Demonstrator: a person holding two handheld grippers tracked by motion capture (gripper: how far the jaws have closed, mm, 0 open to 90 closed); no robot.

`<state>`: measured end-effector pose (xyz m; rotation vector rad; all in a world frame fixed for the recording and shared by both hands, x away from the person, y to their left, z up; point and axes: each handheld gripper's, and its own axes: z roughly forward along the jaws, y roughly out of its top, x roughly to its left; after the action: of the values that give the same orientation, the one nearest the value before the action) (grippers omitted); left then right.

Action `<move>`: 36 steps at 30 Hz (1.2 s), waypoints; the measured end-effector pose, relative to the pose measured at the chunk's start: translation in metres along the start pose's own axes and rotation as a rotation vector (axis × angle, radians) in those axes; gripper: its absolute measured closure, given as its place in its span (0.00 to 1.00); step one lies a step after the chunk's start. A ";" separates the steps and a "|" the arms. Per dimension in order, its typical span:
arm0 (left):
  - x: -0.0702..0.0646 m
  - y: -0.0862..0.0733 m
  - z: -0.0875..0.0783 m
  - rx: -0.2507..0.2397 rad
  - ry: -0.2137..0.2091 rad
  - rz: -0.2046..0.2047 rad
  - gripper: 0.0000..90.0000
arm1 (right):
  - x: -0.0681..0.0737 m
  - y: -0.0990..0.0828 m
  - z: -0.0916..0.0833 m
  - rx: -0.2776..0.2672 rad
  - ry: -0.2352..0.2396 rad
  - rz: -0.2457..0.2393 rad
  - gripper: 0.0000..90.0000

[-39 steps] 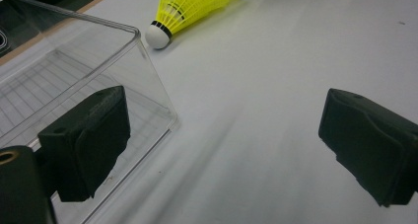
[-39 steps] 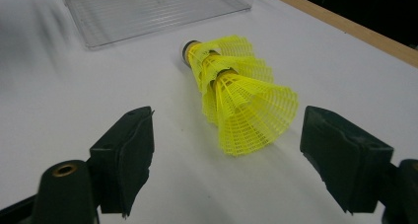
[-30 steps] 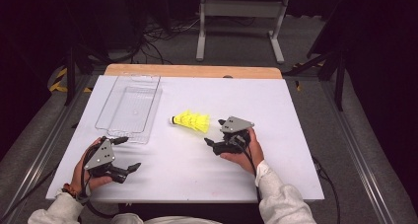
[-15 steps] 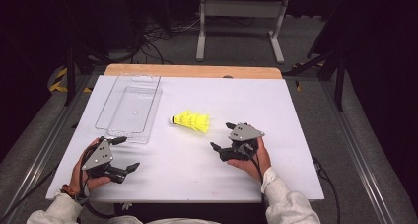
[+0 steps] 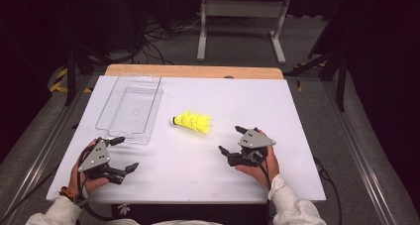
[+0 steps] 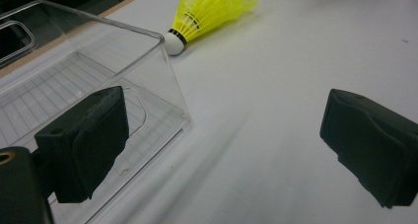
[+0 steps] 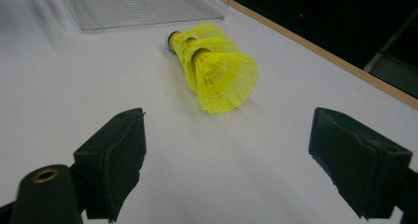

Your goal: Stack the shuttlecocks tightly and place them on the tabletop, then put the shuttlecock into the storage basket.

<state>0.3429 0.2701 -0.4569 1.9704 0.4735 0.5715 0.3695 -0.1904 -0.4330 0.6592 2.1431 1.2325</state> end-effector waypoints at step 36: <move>0.001 0.003 -0.009 -0.071 0.046 -0.066 0.05 | 0.002 -0.011 -0.006 0.008 -0.039 0.003 0.15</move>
<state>0.3382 0.2761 -0.4506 1.8706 0.5383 0.5848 0.3627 -0.1979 -0.4407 0.6845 2.1162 1.2037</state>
